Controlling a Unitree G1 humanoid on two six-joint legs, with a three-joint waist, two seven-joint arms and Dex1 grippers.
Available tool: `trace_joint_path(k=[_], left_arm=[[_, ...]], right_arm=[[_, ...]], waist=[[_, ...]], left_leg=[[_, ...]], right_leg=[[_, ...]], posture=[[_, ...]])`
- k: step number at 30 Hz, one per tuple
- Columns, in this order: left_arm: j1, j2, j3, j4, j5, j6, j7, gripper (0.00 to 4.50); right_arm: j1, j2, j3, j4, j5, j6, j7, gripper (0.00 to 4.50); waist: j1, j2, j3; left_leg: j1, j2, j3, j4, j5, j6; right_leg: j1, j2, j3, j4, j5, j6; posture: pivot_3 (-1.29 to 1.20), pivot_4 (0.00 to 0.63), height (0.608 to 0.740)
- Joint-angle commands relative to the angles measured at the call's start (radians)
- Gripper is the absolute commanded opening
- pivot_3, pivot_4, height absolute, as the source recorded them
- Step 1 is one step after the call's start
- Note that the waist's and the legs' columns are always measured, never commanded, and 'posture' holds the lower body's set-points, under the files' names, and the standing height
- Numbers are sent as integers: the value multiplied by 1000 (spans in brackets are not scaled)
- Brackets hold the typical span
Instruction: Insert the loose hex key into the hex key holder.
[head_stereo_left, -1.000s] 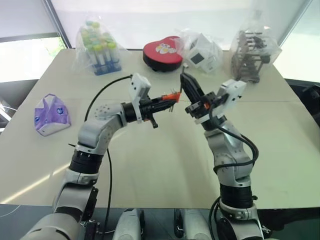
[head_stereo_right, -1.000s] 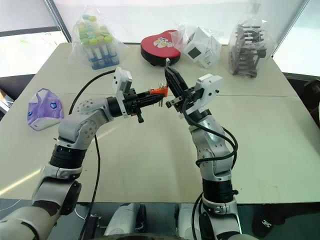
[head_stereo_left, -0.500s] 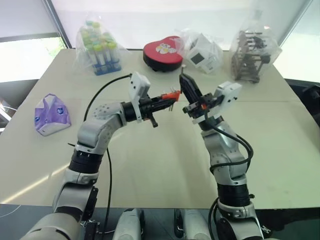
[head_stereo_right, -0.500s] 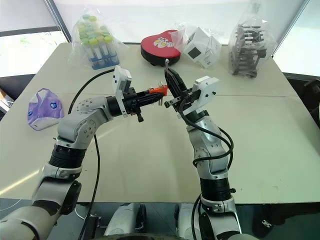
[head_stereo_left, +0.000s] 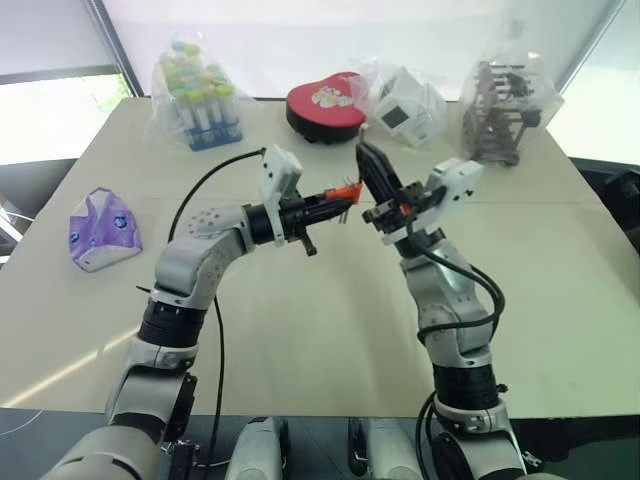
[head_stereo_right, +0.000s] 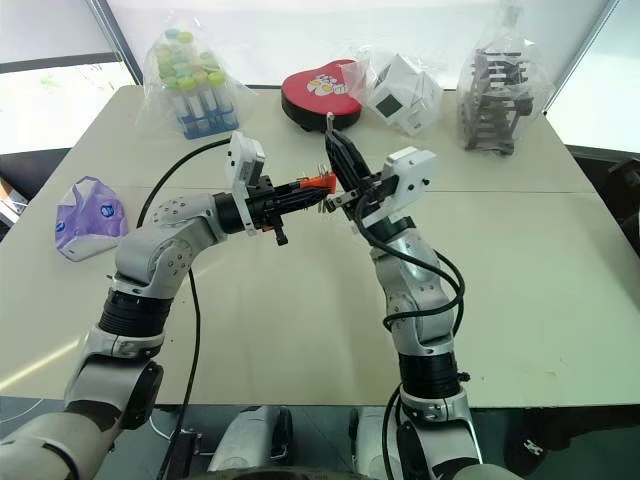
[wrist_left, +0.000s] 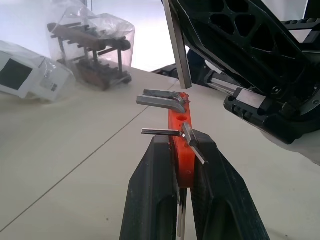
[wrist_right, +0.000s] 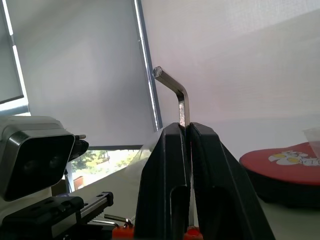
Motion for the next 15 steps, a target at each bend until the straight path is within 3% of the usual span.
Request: trace_joint_path(k=[1, 15], left_arm=[[-15, -5, 21, -45, -19, -4, -3, 0], [-10, -6, 25, -64, -33, 12, -1, 0]], right_arm=[[-10, 12, 7, -26, 3, -31, -2, 9], [-2, 5, 5, -1, -7, -54, -4, 9]], waist=[[0, 0, 0], [0, 0, 0]], left_leg=[[0, 0, 0, 0, 0, 0], [0, 0, 0, 0, 0, 0]], right_leg=[[0, 0, 0, 0, 0, 0], [0, 0, 0, 0, 0, 0]], posture=[[0, 150, 740], [0, 150, 740]])
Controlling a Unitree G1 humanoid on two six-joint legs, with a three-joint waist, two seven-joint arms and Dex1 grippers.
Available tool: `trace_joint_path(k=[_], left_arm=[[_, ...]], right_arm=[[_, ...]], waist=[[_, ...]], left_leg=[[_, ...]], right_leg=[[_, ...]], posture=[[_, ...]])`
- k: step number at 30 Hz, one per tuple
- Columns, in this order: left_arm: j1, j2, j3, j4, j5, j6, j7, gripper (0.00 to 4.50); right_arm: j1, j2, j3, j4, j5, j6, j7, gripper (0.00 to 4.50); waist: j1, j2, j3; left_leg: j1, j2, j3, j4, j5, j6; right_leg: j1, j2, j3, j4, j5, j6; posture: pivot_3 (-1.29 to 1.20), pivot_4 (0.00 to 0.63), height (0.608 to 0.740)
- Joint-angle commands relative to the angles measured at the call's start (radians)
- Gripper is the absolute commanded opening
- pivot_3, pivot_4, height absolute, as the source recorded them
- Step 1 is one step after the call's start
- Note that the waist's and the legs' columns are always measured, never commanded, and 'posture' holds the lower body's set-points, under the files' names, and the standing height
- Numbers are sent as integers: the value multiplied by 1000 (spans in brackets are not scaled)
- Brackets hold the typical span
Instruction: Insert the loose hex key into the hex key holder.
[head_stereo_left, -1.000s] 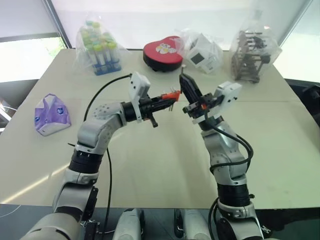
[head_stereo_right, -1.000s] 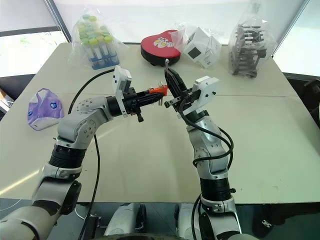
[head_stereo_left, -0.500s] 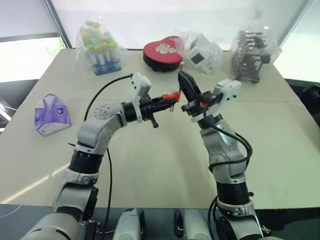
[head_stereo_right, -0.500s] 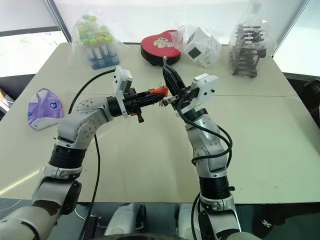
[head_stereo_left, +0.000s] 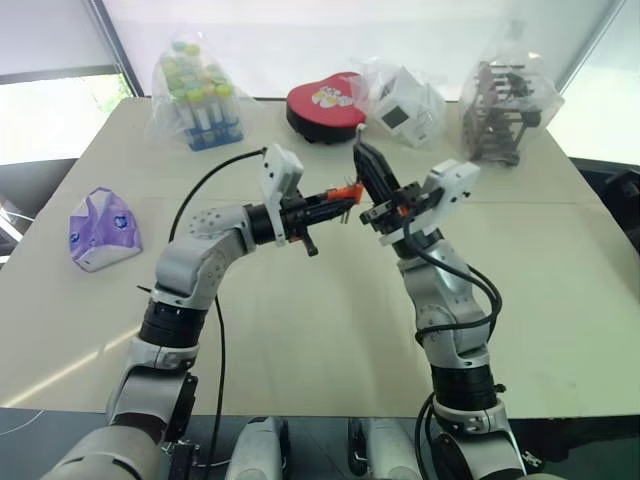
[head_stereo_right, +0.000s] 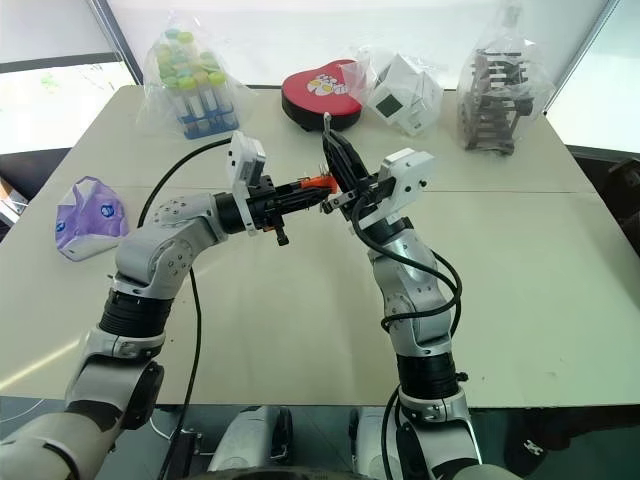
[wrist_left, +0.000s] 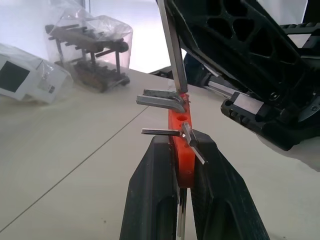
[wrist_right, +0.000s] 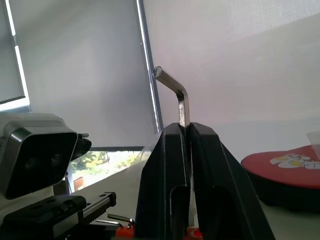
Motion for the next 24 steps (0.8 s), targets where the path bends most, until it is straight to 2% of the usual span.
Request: trace_joint_path(k=[1, 24], left_arm=[[-9, -2, 25, -44, -23, 0, -1, 0], [-31, -20, 67, -26, -72, 34, 32, 0]], right_arm=[[-5, 1, -6, -14, 0, -25, -1, 9], [5, -1, -15, -18, -5, -35, -14, 9]], waist=[[0, 0, 0], [0, 0, 0]], left_leg=[[0, 0, 0, 0, 0, 0], [0, 0, 0, 0, 0, 0]], right_leg=[[0, 0, 0, 0, 0, 0], [0, 0, 0, 0, 0, 0]], posture=[[0, 150, 740], [0, 150, 740]])
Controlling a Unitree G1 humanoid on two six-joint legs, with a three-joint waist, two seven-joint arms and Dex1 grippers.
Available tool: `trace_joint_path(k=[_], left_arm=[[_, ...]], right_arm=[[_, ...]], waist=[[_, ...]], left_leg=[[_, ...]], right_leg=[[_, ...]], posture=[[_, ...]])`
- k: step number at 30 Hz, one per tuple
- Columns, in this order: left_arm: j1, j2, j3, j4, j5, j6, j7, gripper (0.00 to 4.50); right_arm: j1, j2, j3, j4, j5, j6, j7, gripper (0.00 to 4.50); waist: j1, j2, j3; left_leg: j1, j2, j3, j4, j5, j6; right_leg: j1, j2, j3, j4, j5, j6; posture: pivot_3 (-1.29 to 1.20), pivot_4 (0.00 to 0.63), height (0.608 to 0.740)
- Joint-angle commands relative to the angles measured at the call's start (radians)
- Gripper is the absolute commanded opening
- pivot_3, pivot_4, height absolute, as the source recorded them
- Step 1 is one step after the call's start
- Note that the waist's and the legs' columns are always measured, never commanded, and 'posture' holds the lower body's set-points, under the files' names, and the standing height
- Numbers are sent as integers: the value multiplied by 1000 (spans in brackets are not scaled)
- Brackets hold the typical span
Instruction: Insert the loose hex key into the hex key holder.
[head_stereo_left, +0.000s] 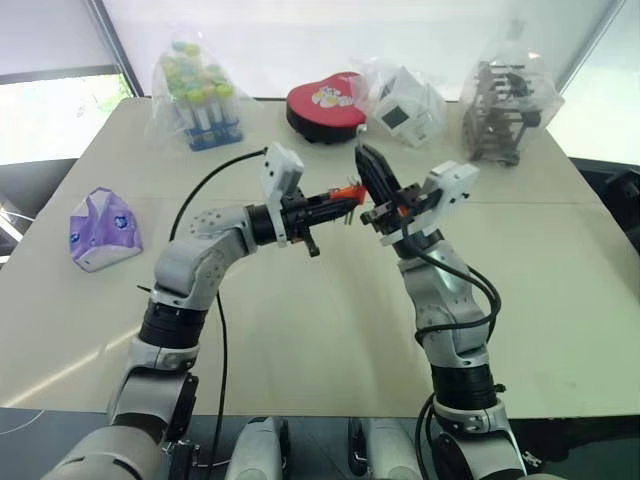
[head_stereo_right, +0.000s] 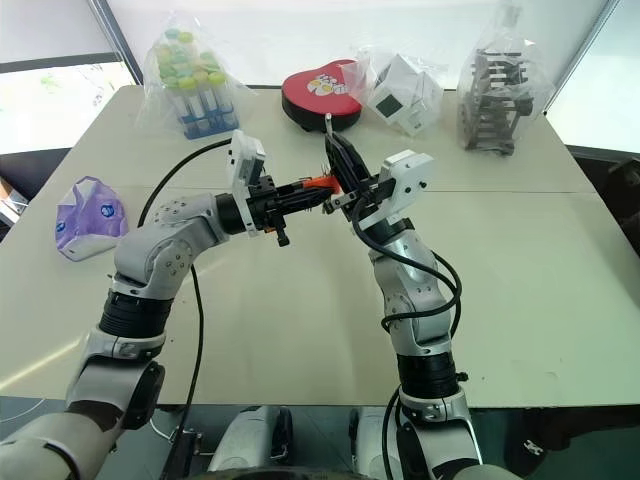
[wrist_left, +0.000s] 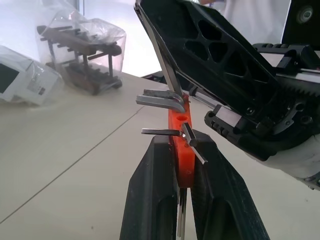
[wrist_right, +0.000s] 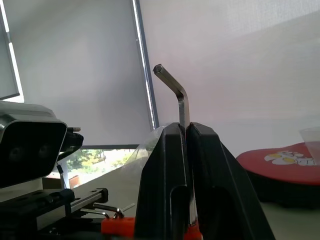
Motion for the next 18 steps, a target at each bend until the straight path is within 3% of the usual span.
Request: trace_joint_path(k=[1, 14, 18], left_arm=[[-34, -11, 53, -23, -35, 3, 21, 0], [-39, 6, 29, -18, 2, -31, 4, 0], [-40, 2, 31, -12, 5, -36, 2, 0]], right_arm=[[6, 4, -11, -31, 8, -21, -9, 9], [34, -9, -8, -64, 22, 10, -10, 9], [48, -25, -12, -76, 29, 35, -11, 1526]], waist=[[0, 0, 0], [0, 0, 0], [2, 0, 0]], left_leg=[[0, 0, 0, 0, 0, 0], [0, 0, 0, 0, 0, 0], [0, 0, 0, 0, 0, 0]], right_leg=[[0, 0, 0, 0, 0, 0], [0, 0, 0, 0, 0, 0], [0, 0, 0, 0, 0, 0]], posture=[[0, 150, 740], [0, 150, 740], [0, 150, 740]])
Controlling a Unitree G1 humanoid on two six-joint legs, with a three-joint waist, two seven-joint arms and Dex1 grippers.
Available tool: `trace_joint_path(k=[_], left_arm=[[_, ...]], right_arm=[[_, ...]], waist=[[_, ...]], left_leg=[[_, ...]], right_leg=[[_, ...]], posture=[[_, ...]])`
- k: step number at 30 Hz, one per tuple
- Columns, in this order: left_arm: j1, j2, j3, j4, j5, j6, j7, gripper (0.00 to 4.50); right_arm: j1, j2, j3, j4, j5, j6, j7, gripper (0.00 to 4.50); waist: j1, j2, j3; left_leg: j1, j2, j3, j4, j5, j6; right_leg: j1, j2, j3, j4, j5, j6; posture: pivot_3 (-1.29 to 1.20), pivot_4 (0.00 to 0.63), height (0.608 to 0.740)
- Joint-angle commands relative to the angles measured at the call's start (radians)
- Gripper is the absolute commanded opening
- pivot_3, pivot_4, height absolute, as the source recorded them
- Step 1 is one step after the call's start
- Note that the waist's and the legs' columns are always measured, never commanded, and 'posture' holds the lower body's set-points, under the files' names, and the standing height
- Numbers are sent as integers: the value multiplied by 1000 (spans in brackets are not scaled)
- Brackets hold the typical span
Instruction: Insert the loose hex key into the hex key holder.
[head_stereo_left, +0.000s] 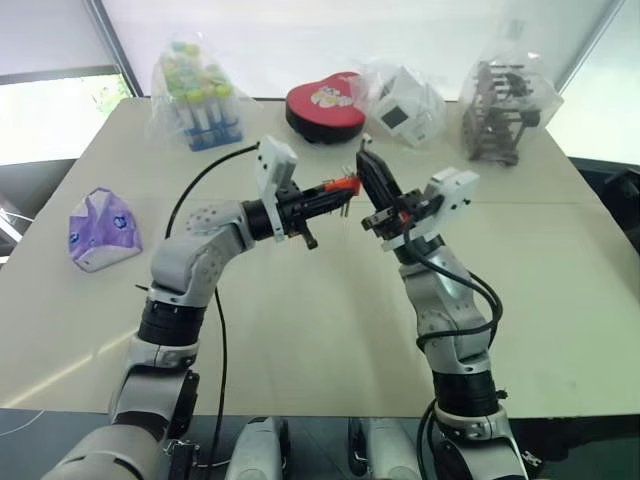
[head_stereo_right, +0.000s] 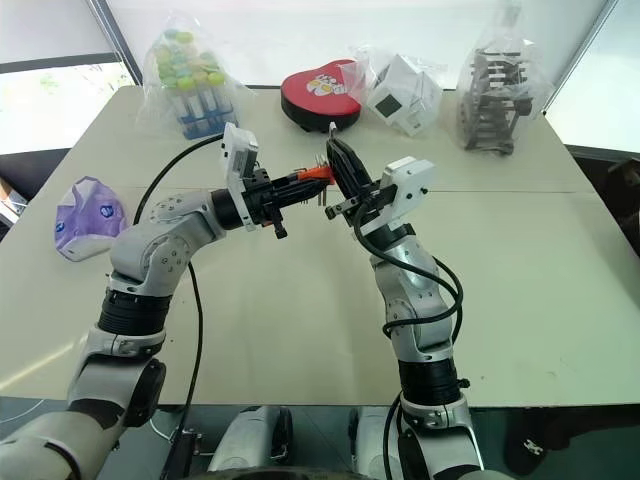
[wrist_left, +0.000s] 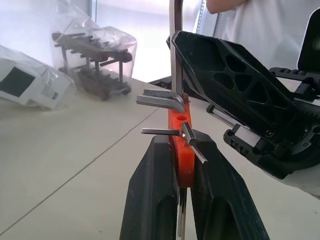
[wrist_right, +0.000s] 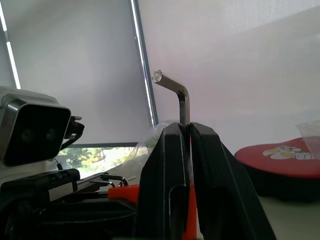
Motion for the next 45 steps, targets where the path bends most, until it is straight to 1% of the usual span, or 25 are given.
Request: trace_joint_path(k=[1, 3, 5, 7, 9, 12, 14, 17, 21, 23, 27, 31, 36, 38, 39, 41, 43, 44, 45], left_arm=[[-31, 2, 12, -18, 3, -27, -8, 0], [-30, 2, 13, -18, 5, -26, -8, 0], [-29, -1, 17, -18, 3, -21, -3, 0], [-24, -6, 21, -18, -7, -7, 1, 0], [-16, -12, 20, -12, -15, 2, -2, 0], [-3, -57, 18, 17, -44, 36, 6, 0], [14, -105, 10, 41, -63, 68, 19, 0], [47, -173, -21, 82, -63, 108, 39, 0], [84, -249, -28, 128, -67, 164, 85, 0], [98, -288, -14, 164, -62, 188, 132, 0], [109, -352, 51, 234, -90, 244, 226, 0], [121, -388, 113, 308, -115, 322, 296, 0], [143, -390, 133, 344, -113, 388, 334, 0], [150, -381, 124, 340, -106, 394, 328, 895], [155, -366, 115, 330, -100, 400, 321, 1127], [163, -336, 97, 304, -86, 400, 306, 2056], [168, -310, 81, 283, -75, 390, 292, 3087], [174, -286, 49, 261, -50, 359, 270, 3640], [182, -261, 12, 231, -23, 320, 242, 4007]], right_arm=[[16, -18, -14, -62, 17, 14, -1, 2002], [53, -40, -22, -106, 34, 34, 6, 3064], [158, -99, -46, -211, 87, 104, 20, 3064], [307, -174, -85, -335, 168, 169, 54, 3064], [428, -223, -129, -409, 225, 203, 56, 3064], [586, -273, -203, -462, 248, 208, 62, 3064], [635, -286, -243, -465, 245, 196, 56, 3064], [649, -289, -280, -459, 238, 183, 41, 3064], [642, -278, -289, -455, 217, 168, 19, 3064], [646, -271, -279, -458, 206, 161, 9, 3064], [659, -256, -258, -467, 187, 150, -8, 3064], [661, -249, -238, -467, 168, 145, -17, 3064], [651, -253, -227, -462, 155, 145, -19, 3064], [648, -254, -225, -459, 154, 145, -19, 3105], [644, -258, -222, -457, 152, 147, -16, 3105], [639, -261, -219, -453, 151, 150, -12, 3105], [636, -266, -218, -447, 150, 151, -4, 3105], [634, -270, -218, -444, 149, 152, 1, 3105], [633, -275, -221, -442, 149, 153, 6, 3105]], waist=[[0, 0, 0], [1, 0, 0], [3, 0, 0], [13, 0, 0], [19, 0, 0], [21, 0, 0], [21, 0, 0], [21, 0, 0], [23, 0, 0], [24, 0, 0], [24, 0, 0], [23, 0, 0], [23, -1, -1], [23, -1, -2], [23, -1, -2], [21, -1, -2], [22, -1, -2], [21, -1, -3], [21, -1, -3]], left_leg=[[0, 0, 0, 0, 0, 0], [0, 0, 0, 0, 0, 0], [0, 0, 0, 0, 0, 0], [0, 0, 0, 0, 0, 0], [0, 0, 0, 0, -1, 1], [1, 0, 0, 0, -1, 1], [2, 0, 0, 1, -1, 1], [4, 0, -1, 0, -1, 1], [2, 0, -2, 0, -1, 2], [2, 0, -2, 0, -1, 2], [2, 0, -2, 0, -1, 2], [2, 0, -2, 0, -1, 2], [2, 0, -2, 0, -1, 2], [2, 0, -2, 0, -1, 2], [3, 0, -2, 0, -1, 2], [2, 0, -2, 0, -1, 2], [3, 0, -2, 0, -1, 2], [3, 0, -2, 0, -1, 2], [4, 0, -2, 0, -1, 2]], right_leg=[[0, 0, 0, 0, 0, 0], [0, 0, 0, 0, 0, 0], [0, 0, 0, 0, 0, 0], [0, 0, 0, -1, 0, 0], [2, 0, 0, -3, 0, 0], [3, 0, 0, -4, 0, 0], [5, 0, 0, -5, -1, -1], [7, 1, 0, -7, -2, -3], [7, 1, 0, -8, -2, -2], [7, 1, 0, -8, -1, 0], [7, 1, 0, -9, -2, -2], [7, 1, 0, -9, -2, -3], [7, 1, 0, -9, -2, -3], [8, 1, 0, -9, -2, -3], [8, 1, 0, -9, -2, -3], [7, 1, 0, -9, -2, -3], [8, 1, 0, -9, -2, -3], [8, 1, 0, -9, -2, -3], [9, 1, 0, -9, -2, -3]], posture=[[0, 150, 740], [0, 150, 740], [0, 150, 740], [0, 150, 740], [0, 150, 740], [0, 150, 740], [0, 150, 740], [0, 150, 740], [0, 150, 740], [0, 150, 740], [0, 150, 740], [0, 150, 740], [0, 150, 740], [0, 150, 740], [0, 150, 740], [0, 150, 740], [0, 150, 740], [0, 150, 740], [0, 150, 740]])
